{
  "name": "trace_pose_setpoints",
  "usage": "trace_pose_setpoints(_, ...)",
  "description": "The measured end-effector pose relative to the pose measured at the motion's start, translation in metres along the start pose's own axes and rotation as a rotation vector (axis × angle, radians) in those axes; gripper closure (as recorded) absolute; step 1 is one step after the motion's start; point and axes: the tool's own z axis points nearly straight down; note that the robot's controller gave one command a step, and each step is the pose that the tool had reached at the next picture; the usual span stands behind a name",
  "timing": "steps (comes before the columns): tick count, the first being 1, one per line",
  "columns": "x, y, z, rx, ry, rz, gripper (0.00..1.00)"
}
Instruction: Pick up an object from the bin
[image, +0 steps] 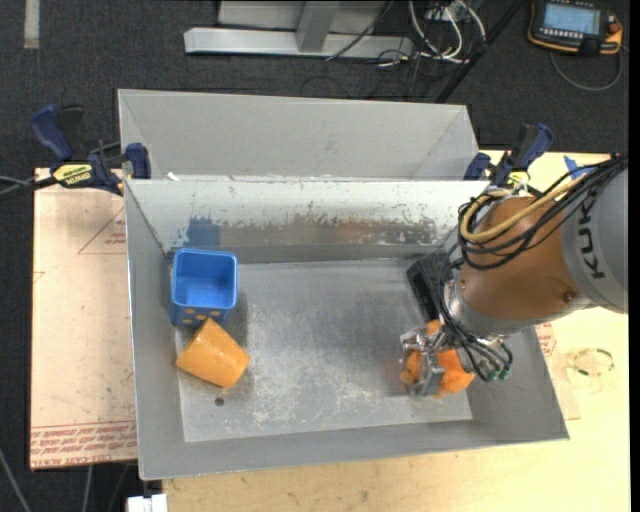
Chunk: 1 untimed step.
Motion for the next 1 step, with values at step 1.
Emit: trace_pose_setpoints(1,-0.0043,-0.0005,-0.036,0.004,-0.015,-0.024,1.0)
